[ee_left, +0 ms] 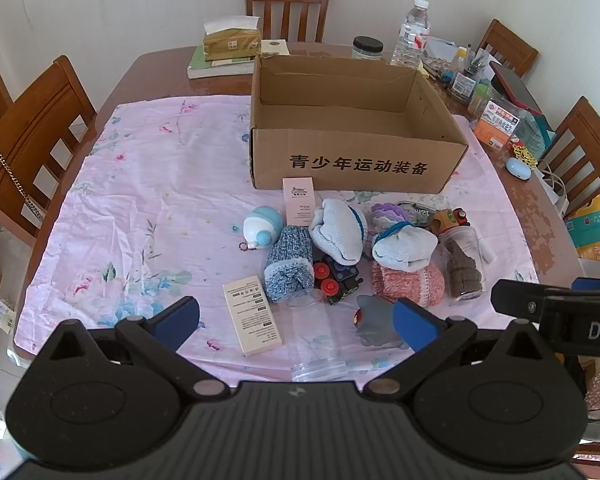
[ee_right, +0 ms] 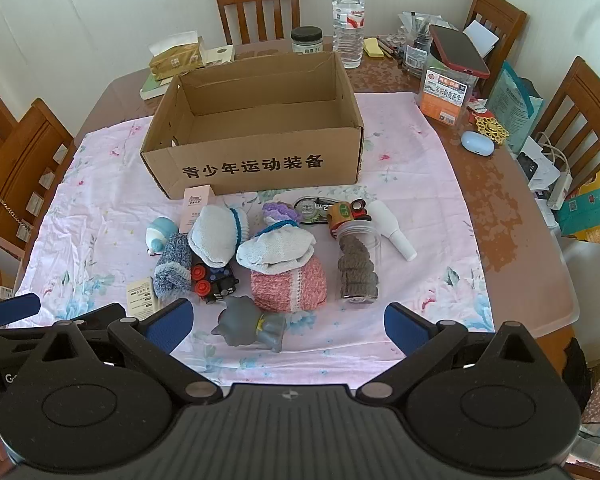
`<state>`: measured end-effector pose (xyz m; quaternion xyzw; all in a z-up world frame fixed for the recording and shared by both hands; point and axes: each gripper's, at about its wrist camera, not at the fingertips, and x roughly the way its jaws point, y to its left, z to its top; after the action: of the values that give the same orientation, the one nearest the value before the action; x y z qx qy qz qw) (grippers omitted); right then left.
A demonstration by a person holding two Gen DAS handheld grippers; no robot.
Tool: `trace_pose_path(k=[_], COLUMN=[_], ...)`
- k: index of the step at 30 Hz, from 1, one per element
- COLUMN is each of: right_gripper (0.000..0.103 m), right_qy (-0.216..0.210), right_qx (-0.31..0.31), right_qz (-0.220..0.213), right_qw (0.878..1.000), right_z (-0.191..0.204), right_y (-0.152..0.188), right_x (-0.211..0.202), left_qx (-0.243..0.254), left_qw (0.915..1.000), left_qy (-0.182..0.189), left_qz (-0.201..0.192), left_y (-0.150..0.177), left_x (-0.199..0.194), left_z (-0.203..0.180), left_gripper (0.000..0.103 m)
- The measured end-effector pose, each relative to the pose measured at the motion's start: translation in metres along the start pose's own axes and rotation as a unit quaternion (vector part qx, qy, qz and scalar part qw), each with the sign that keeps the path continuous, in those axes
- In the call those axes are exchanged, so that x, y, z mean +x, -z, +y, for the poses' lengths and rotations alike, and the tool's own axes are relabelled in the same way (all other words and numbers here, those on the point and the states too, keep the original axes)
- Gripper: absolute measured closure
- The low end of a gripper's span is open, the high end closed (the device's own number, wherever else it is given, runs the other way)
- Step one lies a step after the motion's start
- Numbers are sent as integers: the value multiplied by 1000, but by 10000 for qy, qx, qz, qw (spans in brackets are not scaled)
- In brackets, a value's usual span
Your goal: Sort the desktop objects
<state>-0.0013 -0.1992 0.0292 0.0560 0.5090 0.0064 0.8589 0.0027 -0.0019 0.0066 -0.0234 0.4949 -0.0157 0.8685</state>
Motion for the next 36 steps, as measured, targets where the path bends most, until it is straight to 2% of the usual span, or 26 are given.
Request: trace_pose_path(k=[13,36], right_gripper=[0,0], right_qy=[-1,-23], right_qx=[21,-8], right_qz=[-14,-23], right_qw=[10000,10000], right_z=[-2,-11], right_y=[-2,-10], right_x=[2,14], left_qx=[16,130], left_qw=[10000,9995], left_qy=[30,186], left_qz=[18,-201], left_y=[-2,-5], left_x=[7,19], left_z=[-5,-7], left_gripper=[1,1])
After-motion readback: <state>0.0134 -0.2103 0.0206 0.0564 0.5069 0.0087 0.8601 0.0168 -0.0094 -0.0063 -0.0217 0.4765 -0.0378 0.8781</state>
